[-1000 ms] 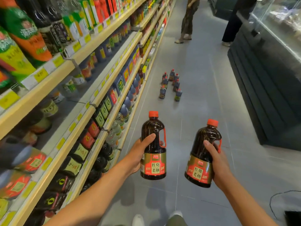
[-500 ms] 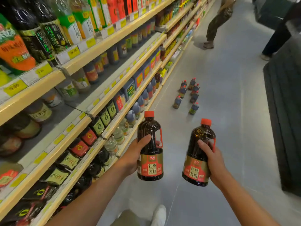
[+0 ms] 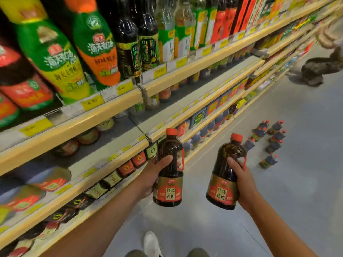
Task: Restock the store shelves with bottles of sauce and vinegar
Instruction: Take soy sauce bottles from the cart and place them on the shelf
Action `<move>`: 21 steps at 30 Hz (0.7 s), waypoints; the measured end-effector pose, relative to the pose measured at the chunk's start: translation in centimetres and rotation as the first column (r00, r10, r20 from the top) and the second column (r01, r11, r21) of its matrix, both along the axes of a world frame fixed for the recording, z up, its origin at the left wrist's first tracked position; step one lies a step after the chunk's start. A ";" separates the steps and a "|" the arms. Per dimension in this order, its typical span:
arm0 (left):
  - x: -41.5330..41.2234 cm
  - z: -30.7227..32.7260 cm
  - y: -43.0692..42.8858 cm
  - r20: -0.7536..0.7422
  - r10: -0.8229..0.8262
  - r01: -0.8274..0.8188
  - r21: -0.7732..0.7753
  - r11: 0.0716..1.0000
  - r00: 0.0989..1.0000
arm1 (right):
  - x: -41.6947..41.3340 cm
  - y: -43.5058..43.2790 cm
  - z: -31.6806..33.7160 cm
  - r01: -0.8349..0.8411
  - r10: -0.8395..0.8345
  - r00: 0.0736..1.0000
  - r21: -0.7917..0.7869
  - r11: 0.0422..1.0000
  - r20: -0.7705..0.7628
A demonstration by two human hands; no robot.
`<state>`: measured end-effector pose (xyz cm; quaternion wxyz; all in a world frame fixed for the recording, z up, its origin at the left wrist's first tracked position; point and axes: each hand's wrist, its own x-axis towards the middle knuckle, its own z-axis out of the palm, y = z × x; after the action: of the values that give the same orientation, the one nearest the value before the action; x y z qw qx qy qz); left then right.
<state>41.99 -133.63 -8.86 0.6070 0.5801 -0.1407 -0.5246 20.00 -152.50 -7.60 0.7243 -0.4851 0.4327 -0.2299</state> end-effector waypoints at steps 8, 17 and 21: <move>3.3 -0.4 2.8 -0.022 0.301 -0.301 0.010 0.953 0.953 | 11.0 -2.9 -0.5 -0.322 0.322 0.947 0.064 0.945 0.008; 1.2 -1.1 6.0 -0.049 0.626 -0.624 0.045 0.780 0.778 | 18.8 -3.0 -1.4 -0.726 0.727 0.685 0.044 0.686 -0.038; -0.3 -1.2 7.5 -0.053 0.712 -0.710 0.044 0.703 0.701 | 20.9 -1.8 -1.6 -0.823 0.823 0.567 0.024 0.567 -0.026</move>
<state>41.72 -126.16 -10.06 0.7607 0.5780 0.1190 -0.2701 40.94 -154.28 -9.18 0.7429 -0.6311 0.1709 0.1437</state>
